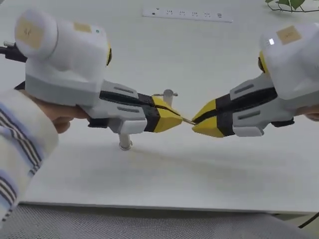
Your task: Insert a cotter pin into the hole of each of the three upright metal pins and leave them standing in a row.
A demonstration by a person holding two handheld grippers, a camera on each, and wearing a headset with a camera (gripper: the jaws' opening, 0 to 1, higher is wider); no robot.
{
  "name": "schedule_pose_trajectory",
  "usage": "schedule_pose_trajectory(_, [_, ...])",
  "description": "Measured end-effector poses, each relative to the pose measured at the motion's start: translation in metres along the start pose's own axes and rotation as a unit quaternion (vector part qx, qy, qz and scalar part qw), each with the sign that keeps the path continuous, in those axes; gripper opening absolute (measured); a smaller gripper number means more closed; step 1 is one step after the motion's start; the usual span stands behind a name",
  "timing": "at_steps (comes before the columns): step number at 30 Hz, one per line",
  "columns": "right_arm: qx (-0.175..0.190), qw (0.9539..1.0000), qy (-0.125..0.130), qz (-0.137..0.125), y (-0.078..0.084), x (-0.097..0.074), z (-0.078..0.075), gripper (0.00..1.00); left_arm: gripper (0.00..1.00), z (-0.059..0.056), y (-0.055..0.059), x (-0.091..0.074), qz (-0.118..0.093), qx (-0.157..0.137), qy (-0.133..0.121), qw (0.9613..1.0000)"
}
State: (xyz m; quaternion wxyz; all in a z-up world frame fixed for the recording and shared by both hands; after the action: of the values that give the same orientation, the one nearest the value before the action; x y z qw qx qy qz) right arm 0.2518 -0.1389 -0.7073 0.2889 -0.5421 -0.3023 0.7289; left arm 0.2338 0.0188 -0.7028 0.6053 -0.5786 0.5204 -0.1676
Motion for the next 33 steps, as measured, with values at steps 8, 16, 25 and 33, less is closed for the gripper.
schedule_pose_trajectory(8, [-0.002, 1.0, -0.008, 0.003, -0.002, -0.001, 0.004, 0.06, 0.0, 0.005, 0.0, -0.002, -0.008, 0.011, 0.005, 0.9999])
schedule_pose_trajectory(16, [-0.01, 0.9996, -0.018, 0.021, -0.004, 0.001, 0.008, 0.04, 0.0, 0.005, 0.004, -0.003, -0.005, 0.035, 0.012, 0.9993])
schedule_pose_trajectory(25, [-0.011, 0.9993, -0.025, 0.026, -0.005, -0.002, 0.006, 0.04, 0.01, 0.006, 0.008, -0.001, 0.006, 0.055, 0.011, 0.9984])
schedule_pose_trajectory(33, [-0.017, 0.999, -0.028, 0.029, -0.006, -0.004, 0.005, 0.03, 0.01, 0.006, 0.014, 0.001, 0.018, 0.059, 0.009, 0.998])
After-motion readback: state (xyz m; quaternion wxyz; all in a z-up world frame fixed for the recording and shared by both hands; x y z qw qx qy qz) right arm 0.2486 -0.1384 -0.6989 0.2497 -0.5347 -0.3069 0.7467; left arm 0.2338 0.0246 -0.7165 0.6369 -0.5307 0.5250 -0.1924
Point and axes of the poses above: the centre of the closed fingertips' face, and the gripper's own axes: x roughly forward along the fingers, z roughly to its left, y roughly out of its underside, the point moved 9 cm from there along -x, roughly backward along the fingers, and after that the axes turned 13 degrees about -y, right-handed, at the moved point
